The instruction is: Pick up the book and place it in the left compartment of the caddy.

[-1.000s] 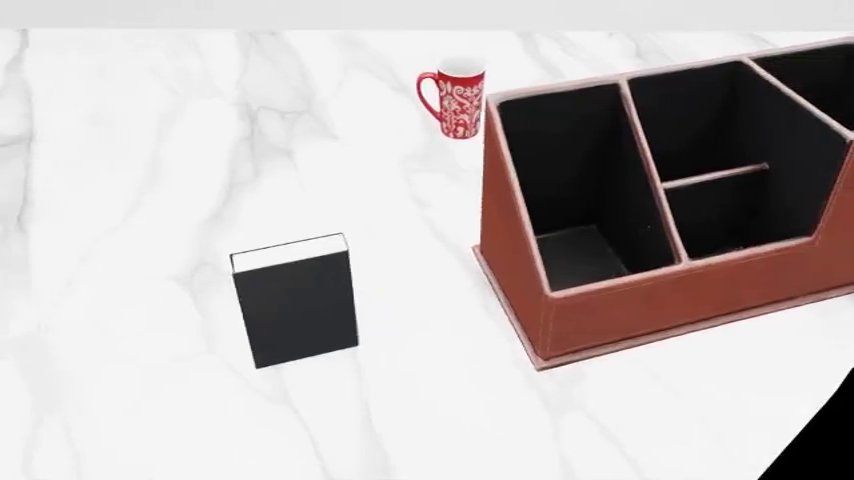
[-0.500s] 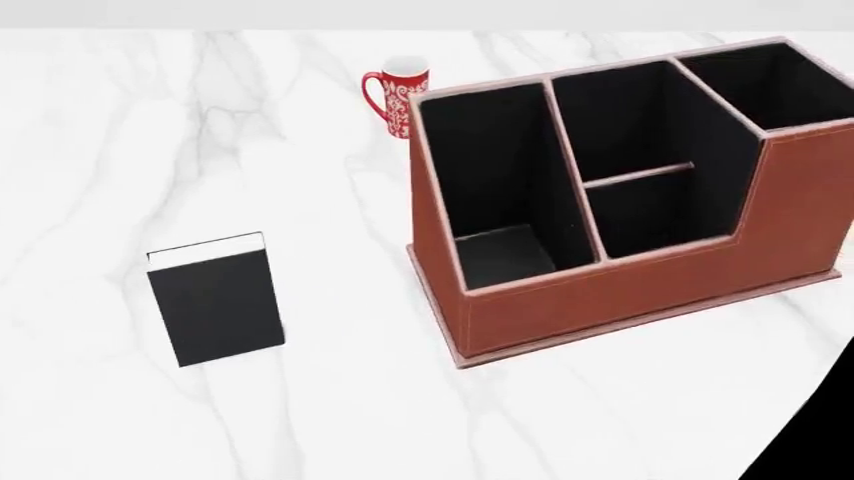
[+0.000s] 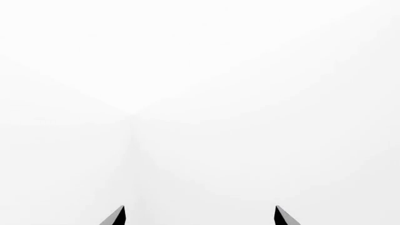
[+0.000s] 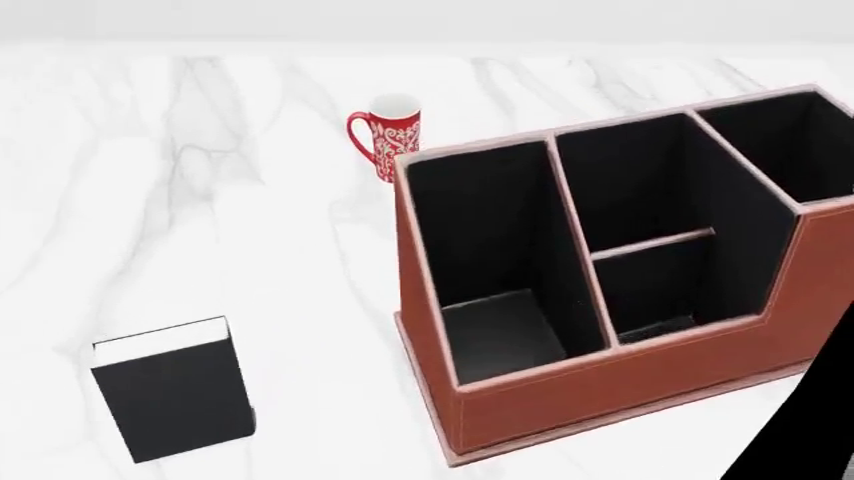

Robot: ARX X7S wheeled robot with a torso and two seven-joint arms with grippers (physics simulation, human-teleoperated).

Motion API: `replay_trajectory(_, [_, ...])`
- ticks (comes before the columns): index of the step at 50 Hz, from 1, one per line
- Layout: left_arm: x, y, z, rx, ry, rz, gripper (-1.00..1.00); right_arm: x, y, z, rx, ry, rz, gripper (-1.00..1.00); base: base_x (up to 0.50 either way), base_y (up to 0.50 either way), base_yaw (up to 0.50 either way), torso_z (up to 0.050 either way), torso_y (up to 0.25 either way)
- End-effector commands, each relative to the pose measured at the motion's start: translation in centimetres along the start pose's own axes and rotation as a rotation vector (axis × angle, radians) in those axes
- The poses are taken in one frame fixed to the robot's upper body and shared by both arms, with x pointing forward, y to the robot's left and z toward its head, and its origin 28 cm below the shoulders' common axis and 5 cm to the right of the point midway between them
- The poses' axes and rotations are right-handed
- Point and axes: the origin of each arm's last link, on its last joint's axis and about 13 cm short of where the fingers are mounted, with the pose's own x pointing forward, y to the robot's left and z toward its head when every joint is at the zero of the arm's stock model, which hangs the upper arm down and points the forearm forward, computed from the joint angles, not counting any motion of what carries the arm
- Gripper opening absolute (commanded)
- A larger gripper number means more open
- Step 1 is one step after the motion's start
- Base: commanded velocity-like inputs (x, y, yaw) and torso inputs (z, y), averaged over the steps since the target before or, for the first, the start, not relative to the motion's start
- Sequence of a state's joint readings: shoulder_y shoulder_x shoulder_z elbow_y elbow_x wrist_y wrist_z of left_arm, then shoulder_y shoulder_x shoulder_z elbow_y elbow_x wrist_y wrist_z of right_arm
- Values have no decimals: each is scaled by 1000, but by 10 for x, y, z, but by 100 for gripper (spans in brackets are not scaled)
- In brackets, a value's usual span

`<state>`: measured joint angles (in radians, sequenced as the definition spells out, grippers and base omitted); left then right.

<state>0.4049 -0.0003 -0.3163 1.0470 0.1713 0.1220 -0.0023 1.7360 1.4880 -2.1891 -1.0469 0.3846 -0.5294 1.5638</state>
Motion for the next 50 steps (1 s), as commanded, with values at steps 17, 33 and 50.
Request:
replay_trajectory(17, [0, 0, 0, -1, -2, 0, 100, 0, 1, -1, -6, 5, 22, 100, 500, -32, 0, 0, 2])
replay_trajectory(33, [1, 0, 0, -1, -2, 0, 100, 1, 1, -3, -37, -8, 24, 100, 327, -19, 0, 0, 2])
replay_trajectory(50, [1, -1, 0, -3, -2, -1, 100, 1, 0, -2, -30, -13, 20, 100, 131, 75, 0, 0, 0])
